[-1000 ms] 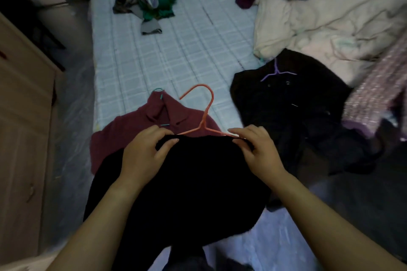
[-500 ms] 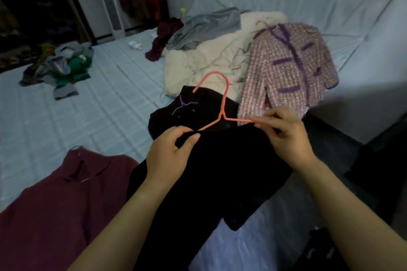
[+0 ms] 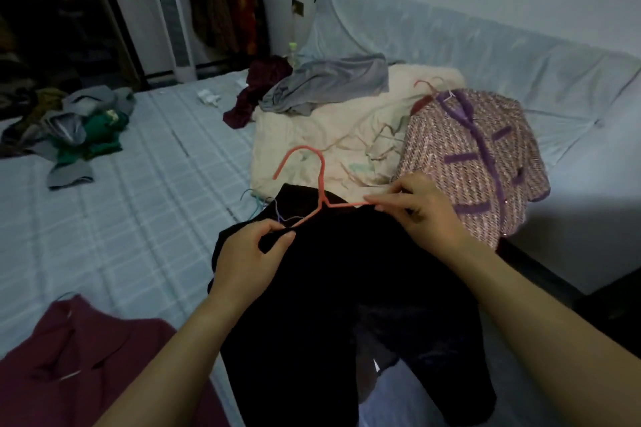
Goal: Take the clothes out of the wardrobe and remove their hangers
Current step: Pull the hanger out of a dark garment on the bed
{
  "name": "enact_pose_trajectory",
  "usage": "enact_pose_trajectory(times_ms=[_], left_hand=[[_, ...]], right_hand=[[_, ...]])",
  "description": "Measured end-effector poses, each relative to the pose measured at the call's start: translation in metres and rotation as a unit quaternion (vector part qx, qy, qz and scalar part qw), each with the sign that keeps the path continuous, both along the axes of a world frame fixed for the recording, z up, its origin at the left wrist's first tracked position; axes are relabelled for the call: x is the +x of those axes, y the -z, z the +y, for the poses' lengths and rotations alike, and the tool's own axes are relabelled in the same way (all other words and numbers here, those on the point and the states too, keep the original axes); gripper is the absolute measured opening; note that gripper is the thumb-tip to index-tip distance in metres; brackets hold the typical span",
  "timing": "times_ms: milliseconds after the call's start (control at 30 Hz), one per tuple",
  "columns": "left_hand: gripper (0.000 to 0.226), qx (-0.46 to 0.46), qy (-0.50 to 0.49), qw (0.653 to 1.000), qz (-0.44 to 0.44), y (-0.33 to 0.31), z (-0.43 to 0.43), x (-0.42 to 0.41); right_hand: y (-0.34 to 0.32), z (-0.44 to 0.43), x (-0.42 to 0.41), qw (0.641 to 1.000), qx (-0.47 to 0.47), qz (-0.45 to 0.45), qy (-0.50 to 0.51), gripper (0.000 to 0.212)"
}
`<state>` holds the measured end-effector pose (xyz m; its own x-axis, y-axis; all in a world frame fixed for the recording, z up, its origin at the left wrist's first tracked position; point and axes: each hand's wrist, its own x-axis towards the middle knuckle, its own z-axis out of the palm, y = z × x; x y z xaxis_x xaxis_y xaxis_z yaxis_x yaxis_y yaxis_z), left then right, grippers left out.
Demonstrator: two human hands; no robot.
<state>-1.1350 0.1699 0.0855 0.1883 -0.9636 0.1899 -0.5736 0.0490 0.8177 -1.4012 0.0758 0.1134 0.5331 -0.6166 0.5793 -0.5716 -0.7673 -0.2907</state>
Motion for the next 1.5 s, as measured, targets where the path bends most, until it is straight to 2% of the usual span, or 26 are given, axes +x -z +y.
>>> enact_pose_trajectory(times_ms=[100, 300, 400, 500, 600, 667, 733, 967, 1267, 1500], left_hand=[[0.014, 0.025, -0.006, 0.997, -0.079, 0.023, -0.025, 0.025], [0.025, 0.062, -0.029, 0.990, -0.125, 0.062, -0.079, 0.047], [0.040, 0.081, -0.071, 0.979, -0.175, 0.079, -0.100, 0.055], [0.052, 0.148, -0.125, 0.962, -0.192, 0.102, -0.106, 0.059], [0.063, 0.223, -0.155, 0.946, -0.176, 0.123, -0.110, 0.056], [0.070, 0.255, -0.160, 0.938, -0.170, 0.135, -0.112, 0.051], [0.072, 0.273, -0.175, 0.933, -0.159, 0.142, -0.113, 0.046], [0.064, 0.299, -0.214, 0.912, -0.181, 0.154, -0.093, 0.049], [0.054, 0.318, -0.289, 0.878, -0.212, 0.158, 0.013, 0.118], [0.054, 0.291, -0.318, 0.880, -0.199, 0.198, 0.119, 0.241]], right_hand=[[0.034, -0.037, 0.024, 0.999, 0.036, 0.008, -0.024, 0.023], [0.067, -0.124, 0.066, 0.993, 0.116, -0.015, -0.031, 0.021], [0.087, -0.179, 0.088, 0.985, 0.160, -0.003, -0.059, 0.021], [0.120, -0.224, 0.109, 0.976, 0.195, 0.029, -0.088, 0.022], [0.160, -0.254, 0.123, 0.970, 0.196, 0.095, -0.108, 0.021], [0.188, -0.267, 0.126, 0.957, 0.181, 0.197, -0.110, 0.024], [0.211, -0.271, 0.127, 0.929, 0.200, 0.285, -0.125, 0.031], [0.229, -0.215, 0.151, 0.869, 0.284, 0.352, -0.199, 0.051], [0.208, -0.092, 0.255, 0.851, 0.299, 0.330, -0.278, 0.056], [0.234, 0.011, 0.379, 0.833, 0.337, 0.335, -0.283, 0.067]])
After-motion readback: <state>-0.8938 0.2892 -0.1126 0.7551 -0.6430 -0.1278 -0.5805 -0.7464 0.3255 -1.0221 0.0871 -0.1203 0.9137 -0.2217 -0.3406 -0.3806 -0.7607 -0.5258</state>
